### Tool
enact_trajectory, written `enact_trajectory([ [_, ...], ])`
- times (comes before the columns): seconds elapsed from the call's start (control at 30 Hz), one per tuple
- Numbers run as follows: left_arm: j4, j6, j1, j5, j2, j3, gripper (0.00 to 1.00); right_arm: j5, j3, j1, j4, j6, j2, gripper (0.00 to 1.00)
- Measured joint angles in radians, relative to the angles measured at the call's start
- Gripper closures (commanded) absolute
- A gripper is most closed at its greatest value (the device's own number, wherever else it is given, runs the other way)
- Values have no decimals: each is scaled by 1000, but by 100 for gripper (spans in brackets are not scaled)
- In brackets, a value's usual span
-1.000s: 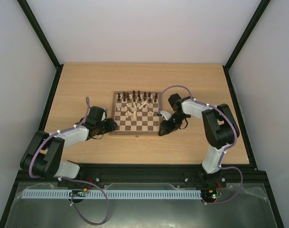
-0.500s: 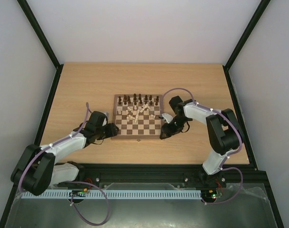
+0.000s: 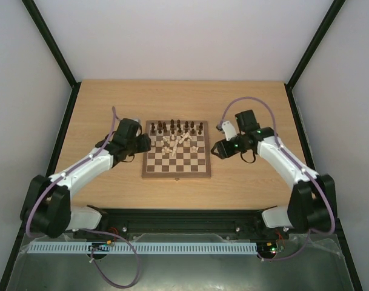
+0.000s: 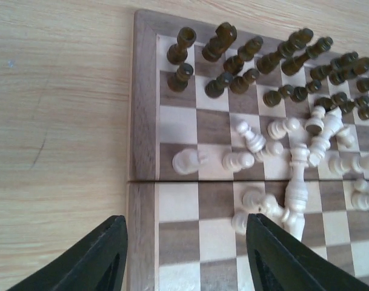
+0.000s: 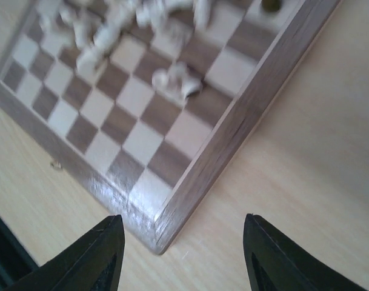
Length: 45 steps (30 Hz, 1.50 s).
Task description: Set up the chess pieces on the board
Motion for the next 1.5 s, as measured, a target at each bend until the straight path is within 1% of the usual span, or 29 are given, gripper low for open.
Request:
enact_trajectory([
  [0.1, -6, 24, -2, -13, 83, 58, 48, -15, -37, -34, 111, 31, -115, 42],
  [0.2, -30, 51, -13, -29, 146, 99, 48, -3, -94, -37, 189, 46, -201, 39],
  [0.3, -55, 77, -35, -55, 216, 151, 48, 16, -159, -37, 222, 51, -254, 39],
  [0.47, -80, 107, -58, -94, 300, 212, 49, 39, -175, -37, 232, 53, -249, 39],
  [0.6, -96, 112, -63, -123, 340, 234, 54, 58, -175, -37, 243, 52, -246, 39],
  [0.83, -100, 116, -74, -146, 391, 266, 57, 66, -175, -37, 244, 49, -246, 39],
  [0.97, -97, 116, -80, -158, 413, 268, 64, 69, -175, -37, 244, 48, -246, 39],
  [1.17, -93, 124, -84, -166, 459, 302, 70, 73, -175, -37, 244, 45, -246, 39],
  [1.33, -85, 131, -89, -169, 471, 314, 82, 77, -175, -37, 244, 45, -246, 39],
  [1.5, -95, 133, -105, -186, 473, 321, 84, 79, -175, -37, 243, 45, -238, 39],
])
